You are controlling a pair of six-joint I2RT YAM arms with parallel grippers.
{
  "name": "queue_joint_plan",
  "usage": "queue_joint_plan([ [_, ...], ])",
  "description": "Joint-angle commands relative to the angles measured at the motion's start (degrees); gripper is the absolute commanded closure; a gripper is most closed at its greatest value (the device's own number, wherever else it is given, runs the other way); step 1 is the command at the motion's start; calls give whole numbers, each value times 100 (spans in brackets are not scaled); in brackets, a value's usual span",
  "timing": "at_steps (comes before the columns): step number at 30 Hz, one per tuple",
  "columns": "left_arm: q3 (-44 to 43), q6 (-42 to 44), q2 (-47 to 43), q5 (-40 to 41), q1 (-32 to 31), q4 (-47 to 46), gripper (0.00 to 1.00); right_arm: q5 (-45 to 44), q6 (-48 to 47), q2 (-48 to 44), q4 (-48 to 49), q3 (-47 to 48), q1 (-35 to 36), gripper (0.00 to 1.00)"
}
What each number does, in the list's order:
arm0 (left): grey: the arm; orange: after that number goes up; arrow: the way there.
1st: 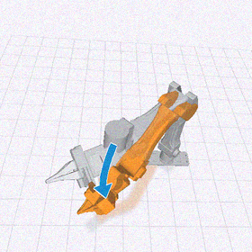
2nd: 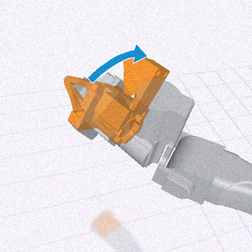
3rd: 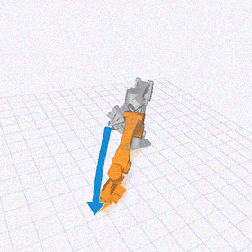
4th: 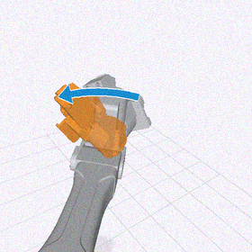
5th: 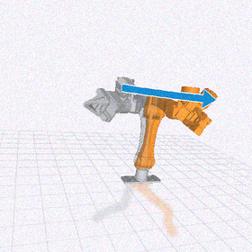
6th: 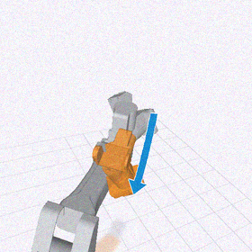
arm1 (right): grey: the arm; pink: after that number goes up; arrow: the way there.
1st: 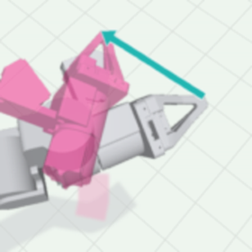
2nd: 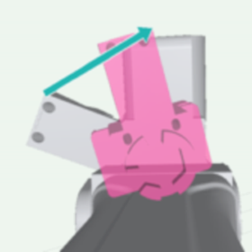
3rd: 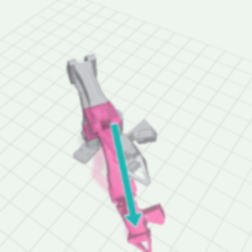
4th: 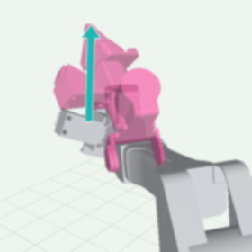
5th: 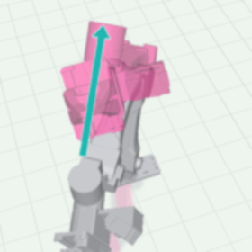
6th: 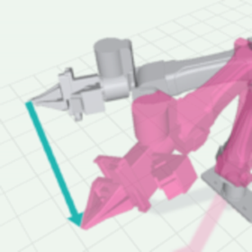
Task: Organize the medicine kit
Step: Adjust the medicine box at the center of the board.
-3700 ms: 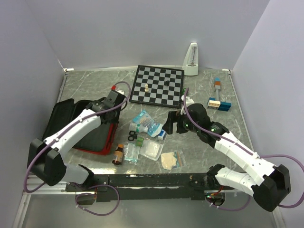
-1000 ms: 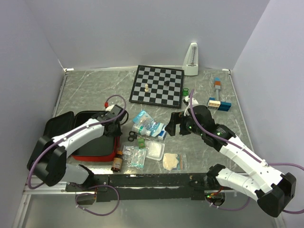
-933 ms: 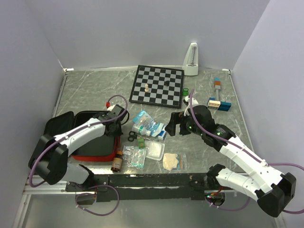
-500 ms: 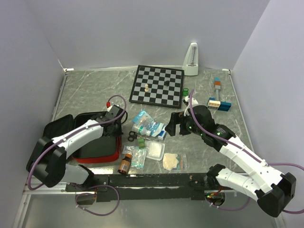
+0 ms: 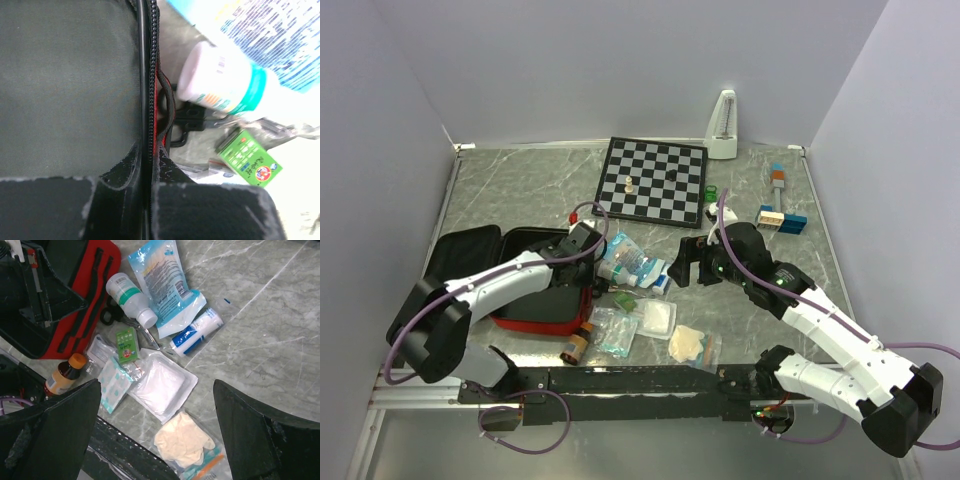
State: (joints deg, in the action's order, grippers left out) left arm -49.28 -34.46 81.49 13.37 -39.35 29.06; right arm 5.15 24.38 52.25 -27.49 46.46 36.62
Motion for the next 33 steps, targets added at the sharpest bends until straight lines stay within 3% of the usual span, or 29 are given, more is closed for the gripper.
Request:
queue_joint_plan([
  [1, -12, -499, 463, -1045, -186, -1138, 99, -111, -30, -118, 59, 21, 12, 0],
  [10, -459, -1624, 1254, -1020, -977, -1675, 99, -251, -12, -154, -38, 48, 3, 0],
  [23, -803, -3084, 1756, -590, -1338, -1956, 99, -444, -12, -189, -90, -23, 12, 0],
  [33, -592, -3234, 1703, -765, -1356, -2571, 99, -752, 67, -66, -108, -154, 12, 0],
])
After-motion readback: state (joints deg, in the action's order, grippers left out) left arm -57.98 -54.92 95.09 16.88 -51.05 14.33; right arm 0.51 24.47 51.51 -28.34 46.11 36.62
